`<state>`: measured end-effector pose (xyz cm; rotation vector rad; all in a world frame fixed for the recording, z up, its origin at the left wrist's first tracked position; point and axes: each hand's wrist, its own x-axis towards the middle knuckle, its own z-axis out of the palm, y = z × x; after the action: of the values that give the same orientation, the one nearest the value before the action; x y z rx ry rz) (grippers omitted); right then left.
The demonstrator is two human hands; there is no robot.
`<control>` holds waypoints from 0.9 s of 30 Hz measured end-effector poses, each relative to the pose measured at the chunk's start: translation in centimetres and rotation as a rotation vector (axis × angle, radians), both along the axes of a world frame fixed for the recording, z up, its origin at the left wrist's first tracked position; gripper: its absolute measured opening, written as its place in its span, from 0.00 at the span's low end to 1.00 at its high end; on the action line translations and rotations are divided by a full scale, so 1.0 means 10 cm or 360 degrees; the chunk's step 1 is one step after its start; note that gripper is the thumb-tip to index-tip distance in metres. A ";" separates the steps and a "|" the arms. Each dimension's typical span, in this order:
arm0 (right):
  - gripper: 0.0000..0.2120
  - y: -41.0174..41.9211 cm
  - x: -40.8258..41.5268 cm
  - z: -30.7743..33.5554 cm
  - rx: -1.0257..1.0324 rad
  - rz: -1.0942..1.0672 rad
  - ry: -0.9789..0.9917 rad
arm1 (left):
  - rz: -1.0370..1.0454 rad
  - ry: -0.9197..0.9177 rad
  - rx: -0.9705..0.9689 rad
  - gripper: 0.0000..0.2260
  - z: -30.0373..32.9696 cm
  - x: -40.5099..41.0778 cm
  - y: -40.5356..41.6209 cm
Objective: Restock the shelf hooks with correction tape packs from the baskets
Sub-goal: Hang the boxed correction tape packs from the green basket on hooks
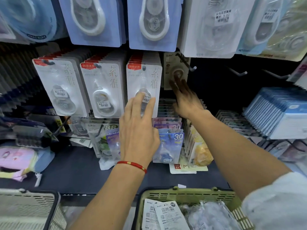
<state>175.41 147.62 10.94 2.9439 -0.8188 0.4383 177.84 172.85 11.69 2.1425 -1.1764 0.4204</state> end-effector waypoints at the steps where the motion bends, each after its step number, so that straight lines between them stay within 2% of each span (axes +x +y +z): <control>1: 0.41 0.00 -0.01 0.02 0.0017 0.0015 0.0015 | -0.0004 -0.0008 0.0001 0.35 -0.01 0.00 0.01; 4: 0.35 0.12 -0.21 0.03 0.0052 0.0059 -0.0034 | -0.0023 -0.0048 -0.0035 0.33 -0.04 0.00 0.05; 7: 0.21 0.42 -0.67 -0.06 0.0227 0.0125 -0.0217 | -0.0096 -0.0083 -0.0064 0.27 -0.15 -0.02 0.10; 9: 0.13 0.70 -1.07 -0.19 0.0448 0.0192 -0.0286 | -0.0250 -0.0009 0.0156 0.21 -0.32 -0.09 0.17; 10: 0.11 0.82 -1.26 -0.28 0.0533 0.0226 -0.0216 | -0.0384 0.0075 0.0318 0.20 -0.43 -0.14 0.23; 12: 0.10 1.04 -1.62 -0.49 0.0669 0.0294 0.0129 | -0.0651 0.0156 0.0698 0.19 -0.71 -0.30 0.37; 16: 0.14 1.35 -2.20 -1.07 0.0884 0.0314 0.0882 | -0.0780 0.0255 0.1388 0.20 -1.37 -0.64 0.73; 18: 0.24 1.51 -2.42 -1.41 0.0900 0.0349 0.1172 | -0.0789 0.0358 0.1670 0.21 -1.66 -0.76 0.91; 20: 0.33 1.66 -2.56 -1.72 0.0912 0.0437 0.1258 | -0.0803 0.0469 0.1845 0.22 -1.86 -0.84 1.04; 22: 0.36 1.79 -2.57 -1.97 0.0818 0.0525 0.1241 | -0.0790 0.0572 0.1851 0.20 -1.95 -0.89 1.10; 27: 0.33 2.00 -2.47 -2.25 0.0669 0.0525 0.1043 | -0.0590 0.0898 0.1539 0.19 -1.99 -0.90 1.12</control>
<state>150.72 167.61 -11.55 3.2511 -0.3700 -0.7548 168.81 184.09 -8.18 2.4181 -1.5351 -1.0554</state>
